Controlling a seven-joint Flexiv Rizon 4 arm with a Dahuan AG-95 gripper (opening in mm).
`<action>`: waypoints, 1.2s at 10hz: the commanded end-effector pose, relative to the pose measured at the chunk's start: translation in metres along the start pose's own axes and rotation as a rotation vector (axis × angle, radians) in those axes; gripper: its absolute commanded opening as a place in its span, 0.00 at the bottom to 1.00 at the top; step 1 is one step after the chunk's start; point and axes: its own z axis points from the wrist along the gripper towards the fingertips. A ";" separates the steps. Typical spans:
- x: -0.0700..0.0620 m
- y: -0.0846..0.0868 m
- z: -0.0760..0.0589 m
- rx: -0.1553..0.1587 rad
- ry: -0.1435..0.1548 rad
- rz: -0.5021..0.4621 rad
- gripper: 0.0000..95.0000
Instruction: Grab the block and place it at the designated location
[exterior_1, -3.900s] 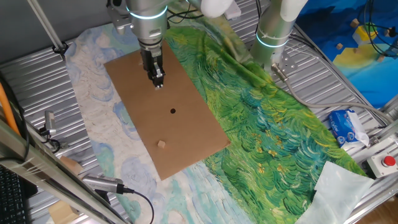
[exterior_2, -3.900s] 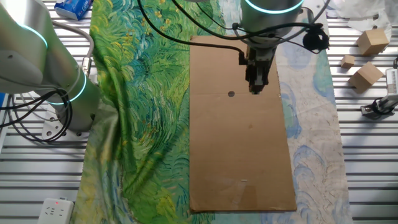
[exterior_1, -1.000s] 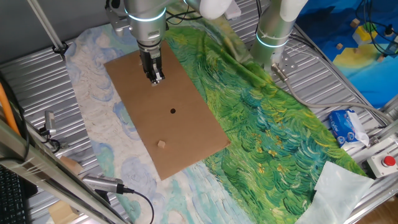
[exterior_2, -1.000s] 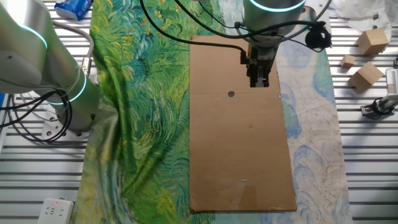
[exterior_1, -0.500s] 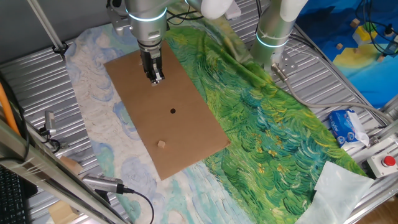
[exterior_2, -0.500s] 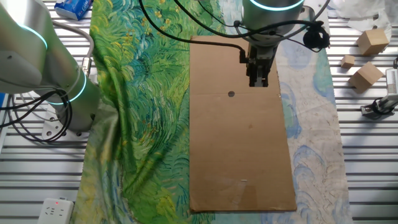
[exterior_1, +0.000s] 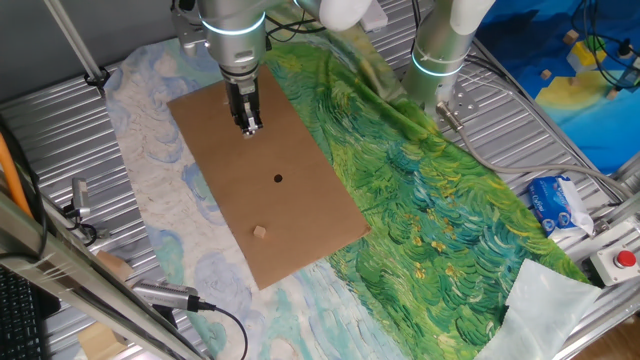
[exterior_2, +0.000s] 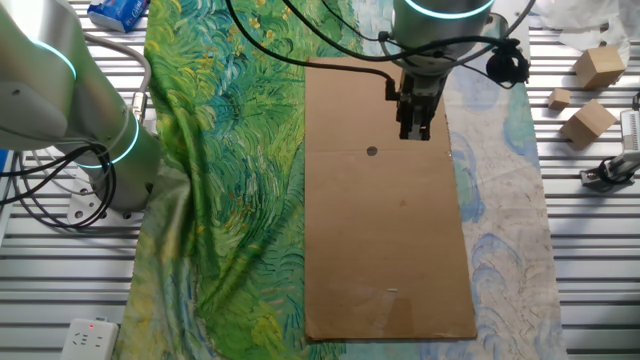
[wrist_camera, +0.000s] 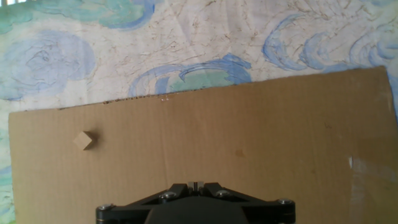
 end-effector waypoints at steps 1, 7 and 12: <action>0.000 0.000 0.000 0.000 0.006 -0.007 0.00; 0.000 0.000 0.000 0.000 0.014 -0.002 0.00; 0.001 0.000 0.000 0.002 0.018 -0.001 0.00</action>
